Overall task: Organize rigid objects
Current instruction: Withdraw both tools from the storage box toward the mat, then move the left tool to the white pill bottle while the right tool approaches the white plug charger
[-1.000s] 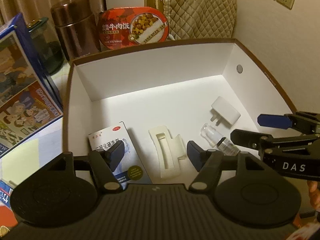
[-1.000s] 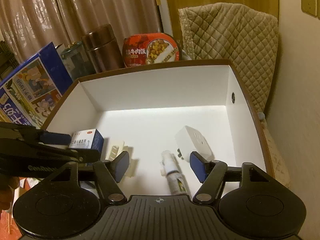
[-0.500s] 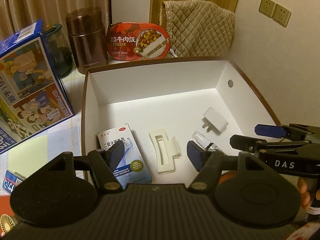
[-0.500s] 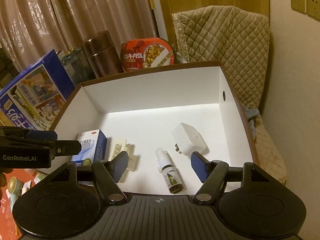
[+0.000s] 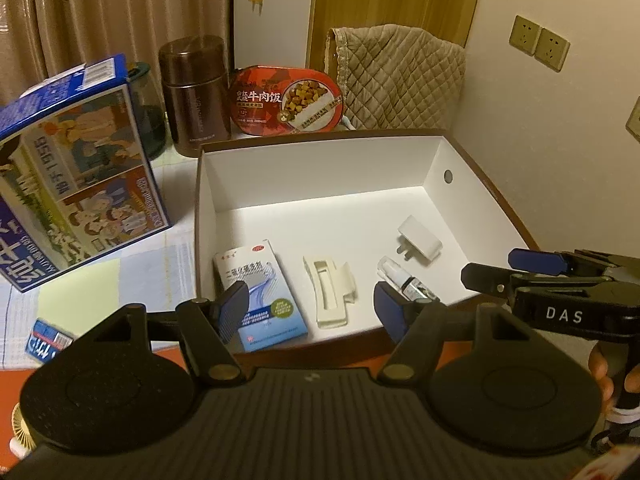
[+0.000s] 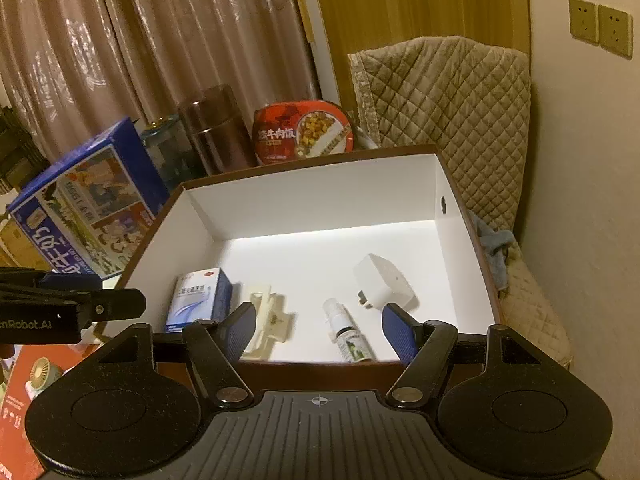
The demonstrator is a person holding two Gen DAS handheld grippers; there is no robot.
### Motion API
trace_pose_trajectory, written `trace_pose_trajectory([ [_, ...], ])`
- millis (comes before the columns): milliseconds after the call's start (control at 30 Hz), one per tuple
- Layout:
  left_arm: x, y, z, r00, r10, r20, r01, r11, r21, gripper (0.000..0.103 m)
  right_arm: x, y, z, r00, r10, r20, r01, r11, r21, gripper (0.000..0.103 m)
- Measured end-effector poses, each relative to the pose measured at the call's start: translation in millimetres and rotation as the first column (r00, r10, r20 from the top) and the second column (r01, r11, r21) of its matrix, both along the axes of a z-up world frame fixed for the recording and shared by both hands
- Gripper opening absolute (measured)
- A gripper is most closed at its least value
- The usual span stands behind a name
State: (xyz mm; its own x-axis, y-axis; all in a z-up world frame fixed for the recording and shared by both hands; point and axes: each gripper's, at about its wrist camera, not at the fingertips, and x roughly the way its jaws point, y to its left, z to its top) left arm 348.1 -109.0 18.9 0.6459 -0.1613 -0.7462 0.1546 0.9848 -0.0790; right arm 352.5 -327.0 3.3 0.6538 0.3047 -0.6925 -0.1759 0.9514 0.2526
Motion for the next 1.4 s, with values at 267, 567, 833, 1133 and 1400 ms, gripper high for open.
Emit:
trace_pose_trajectory([
  [267, -38.3, 20.4, 12.2, 0.999, 0.037, 0.030, -0.036, 0.999, -0.016, 0.066, -31.3, 10.9, 11.3, 0.999, 0.020, 0.025, -0.020, 1.000, 0.006, 0.067],
  [567, -81.8, 52.1, 15.9, 0.996, 0.087, 0.030, -0.086, 0.996, -0.039, 0.066, -66.1, 29.1, 19.0, 0.998, 0.052, 0.026, -0.053, 0.998, 0.029, 0.067],
  [833, -113.5, 78.2, 16.8, 0.992, 0.124, 0.025, -0.123, 0.991, -0.044, 0.066, -88.6, 51.3, 17.5, 0.996, 0.087, 0.009, -0.087, 0.996, 0.036, 0.067],
  [1133, -143.8, 101.9, 8.6, 0.989, 0.149, -0.006, -0.150, 0.988, -0.043, 0.066, -108.9, 74.8, 15.0, 0.993, 0.118, -0.010, -0.118, 0.992, 0.045, 0.067],
  [1400, -172.7, 134.0, -8.1, 0.975, 0.213, -0.057, -0.216, 0.975, -0.048, 0.066, -125.7, 107.4, -2.0, 0.980, 0.188, -0.065, -0.185, 0.981, 0.050, 0.067],
])
